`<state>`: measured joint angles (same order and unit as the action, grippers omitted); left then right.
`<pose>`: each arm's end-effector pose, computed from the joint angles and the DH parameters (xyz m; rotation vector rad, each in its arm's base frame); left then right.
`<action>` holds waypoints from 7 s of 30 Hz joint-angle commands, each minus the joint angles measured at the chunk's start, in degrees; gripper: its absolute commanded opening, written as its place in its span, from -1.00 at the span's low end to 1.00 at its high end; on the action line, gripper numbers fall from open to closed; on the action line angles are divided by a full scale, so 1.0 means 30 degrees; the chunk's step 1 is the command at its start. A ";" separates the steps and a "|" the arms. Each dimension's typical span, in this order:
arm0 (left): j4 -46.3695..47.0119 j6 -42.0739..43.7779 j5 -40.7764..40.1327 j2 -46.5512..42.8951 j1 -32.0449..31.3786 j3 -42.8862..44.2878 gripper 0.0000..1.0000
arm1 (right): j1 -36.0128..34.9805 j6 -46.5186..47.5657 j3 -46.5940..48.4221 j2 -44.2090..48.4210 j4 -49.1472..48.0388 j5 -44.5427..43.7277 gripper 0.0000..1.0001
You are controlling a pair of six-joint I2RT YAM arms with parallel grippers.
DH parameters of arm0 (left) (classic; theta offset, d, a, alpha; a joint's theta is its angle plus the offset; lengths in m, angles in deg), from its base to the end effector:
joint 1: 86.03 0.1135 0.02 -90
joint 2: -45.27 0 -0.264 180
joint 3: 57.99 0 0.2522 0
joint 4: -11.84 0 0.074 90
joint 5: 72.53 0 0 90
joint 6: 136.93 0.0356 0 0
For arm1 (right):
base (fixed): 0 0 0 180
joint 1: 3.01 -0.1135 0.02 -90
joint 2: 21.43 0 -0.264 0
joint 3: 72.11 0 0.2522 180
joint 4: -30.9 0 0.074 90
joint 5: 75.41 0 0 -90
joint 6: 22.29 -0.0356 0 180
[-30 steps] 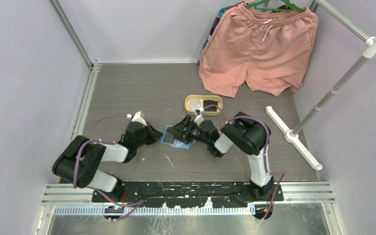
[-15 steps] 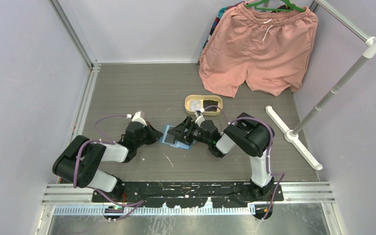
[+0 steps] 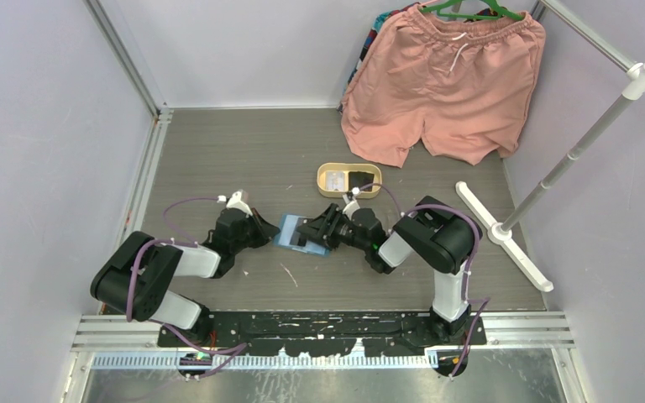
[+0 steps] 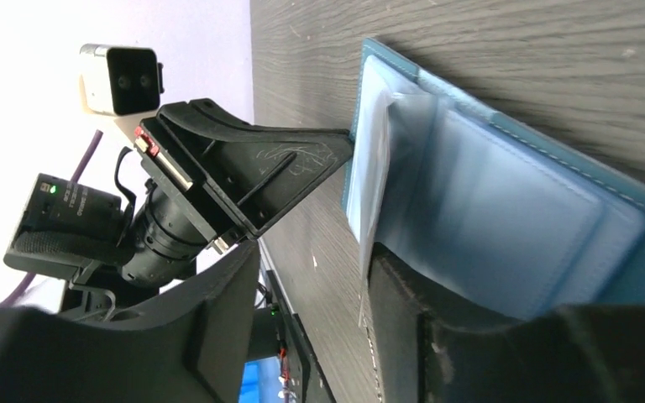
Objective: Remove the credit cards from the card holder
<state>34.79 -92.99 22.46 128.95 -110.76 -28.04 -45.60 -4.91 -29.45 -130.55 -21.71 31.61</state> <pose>0.2114 -0.1008 0.1165 -0.3564 2.1893 -0.8087 0.2227 0.2189 0.1059 0.3127 2.1356 1.5899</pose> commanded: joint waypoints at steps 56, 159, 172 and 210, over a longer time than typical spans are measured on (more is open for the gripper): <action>-0.3778 0.2475 0.0974 -0.0148 0.0097 0.2659 -1.00 | 1.2229 1.7074 1.9455 -0.0328 3.2584 1.0108 -0.98; -0.3726 0.1673 0.0736 -0.1754 0.0421 0.1651 -1.00 | -0.3051 1.3325 2.2947 -0.3649 3.3325 -1.1474 0.79; -0.3652 0.1671 0.0778 -0.1978 0.0509 0.1431 -1.00 | -0.3506 1.3363 2.4120 -0.4983 3.4317 -1.1719 0.79; -0.3861 0.2016 0.0046 -0.2224 0.0626 0.1138 -1.00 | -0.4100 1.3309 2.1639 -0.4478 3.6269 -1.3877 0.79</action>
<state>21.96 -88.40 25.00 124.25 -109.27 -24.35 -57.79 34.98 38.46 -146.68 81.78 -6.36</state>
